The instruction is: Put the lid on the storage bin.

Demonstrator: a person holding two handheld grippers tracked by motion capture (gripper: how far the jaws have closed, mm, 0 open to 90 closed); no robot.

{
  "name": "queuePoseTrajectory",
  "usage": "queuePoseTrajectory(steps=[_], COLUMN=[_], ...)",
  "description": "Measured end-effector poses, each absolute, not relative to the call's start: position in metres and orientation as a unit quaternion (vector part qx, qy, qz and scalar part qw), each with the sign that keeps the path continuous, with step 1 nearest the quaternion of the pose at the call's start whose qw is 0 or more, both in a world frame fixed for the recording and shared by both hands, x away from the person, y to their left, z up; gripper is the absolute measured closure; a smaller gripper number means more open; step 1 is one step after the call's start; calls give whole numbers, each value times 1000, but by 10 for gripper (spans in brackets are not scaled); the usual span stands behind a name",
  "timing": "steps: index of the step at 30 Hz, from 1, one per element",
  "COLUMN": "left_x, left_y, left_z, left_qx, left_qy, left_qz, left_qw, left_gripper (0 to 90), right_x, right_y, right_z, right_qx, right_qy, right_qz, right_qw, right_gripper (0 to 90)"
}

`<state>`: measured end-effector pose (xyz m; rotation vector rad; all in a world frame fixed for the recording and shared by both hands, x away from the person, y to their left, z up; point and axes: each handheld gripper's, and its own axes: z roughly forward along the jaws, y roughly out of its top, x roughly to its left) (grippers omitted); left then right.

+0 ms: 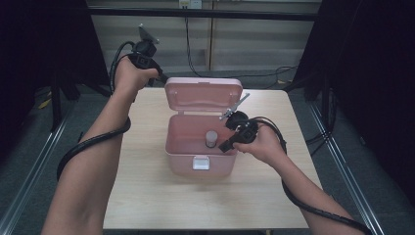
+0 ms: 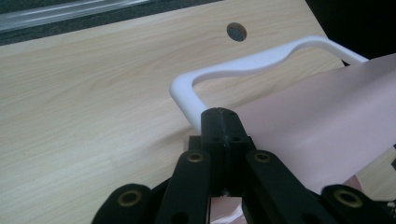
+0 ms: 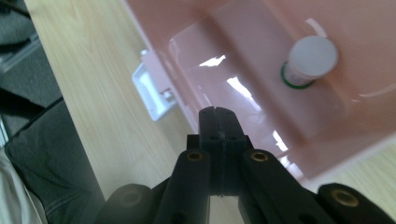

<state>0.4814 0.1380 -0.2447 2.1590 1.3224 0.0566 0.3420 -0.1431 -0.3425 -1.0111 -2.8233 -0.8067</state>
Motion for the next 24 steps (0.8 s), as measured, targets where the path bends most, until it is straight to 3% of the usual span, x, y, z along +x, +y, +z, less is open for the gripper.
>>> queuePoseTrajectory(steps=[16,24], left_x=[478,477], left_y=[141,123], left_z=[-243,-239], left_qx=[808,821], left_qy=[502,484], left_qz=[30,27], left_qw=[309,301], left_gripper=[900,900], right_x=[349,353], right_y=[-171,-177], right_z=[-335,-336], right_qx=[-364,-371], right_qy=[-889,-884], right_qz=[-277,-283], right_qw=[9,8], right_gripper=[900,900])
